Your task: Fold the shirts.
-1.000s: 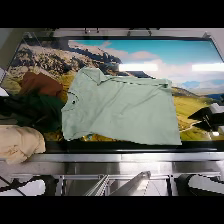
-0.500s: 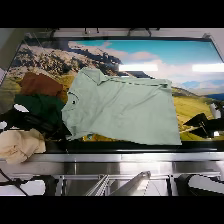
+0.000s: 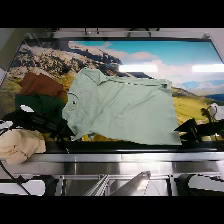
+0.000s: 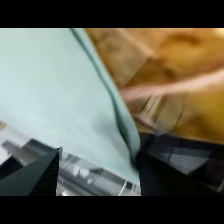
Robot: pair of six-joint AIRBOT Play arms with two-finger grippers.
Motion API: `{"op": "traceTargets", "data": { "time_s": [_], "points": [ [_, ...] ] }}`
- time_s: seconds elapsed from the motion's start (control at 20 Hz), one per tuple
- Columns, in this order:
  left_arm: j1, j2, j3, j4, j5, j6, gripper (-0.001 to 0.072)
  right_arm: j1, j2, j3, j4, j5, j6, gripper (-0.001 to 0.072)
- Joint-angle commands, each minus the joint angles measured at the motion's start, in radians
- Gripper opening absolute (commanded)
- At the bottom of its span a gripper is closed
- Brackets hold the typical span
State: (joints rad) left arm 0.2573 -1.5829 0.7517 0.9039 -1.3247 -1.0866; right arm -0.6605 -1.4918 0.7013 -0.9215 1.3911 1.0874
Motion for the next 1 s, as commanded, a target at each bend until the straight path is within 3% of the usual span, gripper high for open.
{"op": "traceTargets", "data": {
  "time_s": [0.0, 0.05, 0.1, 0.15, 0.2, 0.25, 0.4, 0.55, 0.65, 0.8, 0.95],
  "points": [
    [0.036, -0.001, 0.001, 0.01, 0.066, 0.004, 0.0022, 0.072, -0.061, -0.014, -0.029, -0.006, -0.018, 0.0536],
    [0.049, 0.002, 0.001, 0.008, 0.06, 0.004, 0.0022, 0.079, -0.063, -0.013, -0.026, 0.007, -0.033, 0.0353],
    [0.064, 0.013, 0.001, 0.009, 0.06, 0.005, 0.0022, 0.076, -0.061, -0.011, -0.011, 0.026, -0.049, 0.029],
    [0.081, 0.037, 0.001, 0.008, 0.065, 0.005, 0.0023, 0.072, -0.06, -0.002, -0.009, 0.045, -0.048, 0.0283],
    [0.097, 0.065, 0.001, 0.008, 0.072, 0.005, 0.0023, 0.067, -0.06, 0.012, -0.007, 0.075, -0.048, 0.0122],
    [0.113, 0.098, 0.001, 0.009, 0.072, 0.005, 0.0023, 0.061, -0.057, 0.028, 0.014, 0.105, -0.048, 0.0014],
    [0.182, 0.216, 0.001, -0.072, 0.035, 0.044, 0.0025, 0.059, -0.033, 0.106, 0.154, 0.224, -0.052, 0.0014],
    [0.259, 0.35, 0.006, -0.427, -0.126, 0.203, 0.0025, 0.058, 0.064, 0.216, 0.431, 0.32, -0.076, 0.0014],
    [0.307, 0.453, 0.069, -0.678, -0.272, 0.263, 0.0023, 0.057, 0.174, 0.309, 0.668, 0.349, -0.093, 0.0014],
    [0.393, 0.631, 0.253, -1.06, -0.417, 0.279, 0.0023, 0.019, 0.362, 0.459, 1.02, 0.307, -0.116, 0.0015],
    [0.554, 0.785, 0.417, -1.452, -0.393, 0.344, 0.0024, -0.064, 0.576, 0.557, 1.236, 0.119, -0.17, 0.0015]
  ]
}}
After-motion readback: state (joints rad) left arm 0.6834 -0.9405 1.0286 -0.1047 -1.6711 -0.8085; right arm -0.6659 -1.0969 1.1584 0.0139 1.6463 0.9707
